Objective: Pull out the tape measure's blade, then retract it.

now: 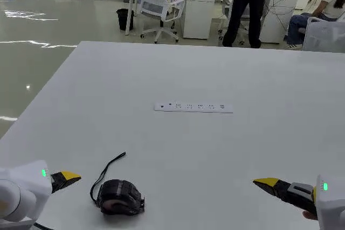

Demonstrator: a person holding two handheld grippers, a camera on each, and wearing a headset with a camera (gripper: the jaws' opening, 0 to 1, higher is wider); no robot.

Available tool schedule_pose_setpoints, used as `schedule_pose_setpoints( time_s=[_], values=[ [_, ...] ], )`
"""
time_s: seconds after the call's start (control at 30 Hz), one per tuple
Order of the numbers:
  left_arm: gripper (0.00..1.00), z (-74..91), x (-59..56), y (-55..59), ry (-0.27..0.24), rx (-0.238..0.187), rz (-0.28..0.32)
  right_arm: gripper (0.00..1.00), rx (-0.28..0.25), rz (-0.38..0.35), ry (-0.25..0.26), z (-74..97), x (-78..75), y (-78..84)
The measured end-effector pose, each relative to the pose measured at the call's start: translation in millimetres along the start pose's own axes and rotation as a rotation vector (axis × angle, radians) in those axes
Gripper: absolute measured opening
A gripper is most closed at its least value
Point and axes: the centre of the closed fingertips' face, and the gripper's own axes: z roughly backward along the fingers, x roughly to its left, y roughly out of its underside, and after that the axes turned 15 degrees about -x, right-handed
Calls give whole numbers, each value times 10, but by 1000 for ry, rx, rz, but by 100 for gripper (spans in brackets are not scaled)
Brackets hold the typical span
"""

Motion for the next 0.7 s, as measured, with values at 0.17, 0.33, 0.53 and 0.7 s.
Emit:
schedule_pose_setpoints(
  time_s=[0.17, 0.33, 0.53, 0.7],
  values=[
    [81, -48, 57, 48, 25, 18, -20, 79, 3, 16, -24, -92, -50, 16],
    [77, -96, 105, 93, 56, 37, -43, 75, 10, 24, -47, -185, -94, 50],
    [74, -169, 178, 151, 86, 63, -66, 71, 25, 32, -91, -305, -105, 91],
    [71, -218, 219, 185, 118, 90, -90, 68, 37, 37, -117, -400, -121, 119]
  ],
)
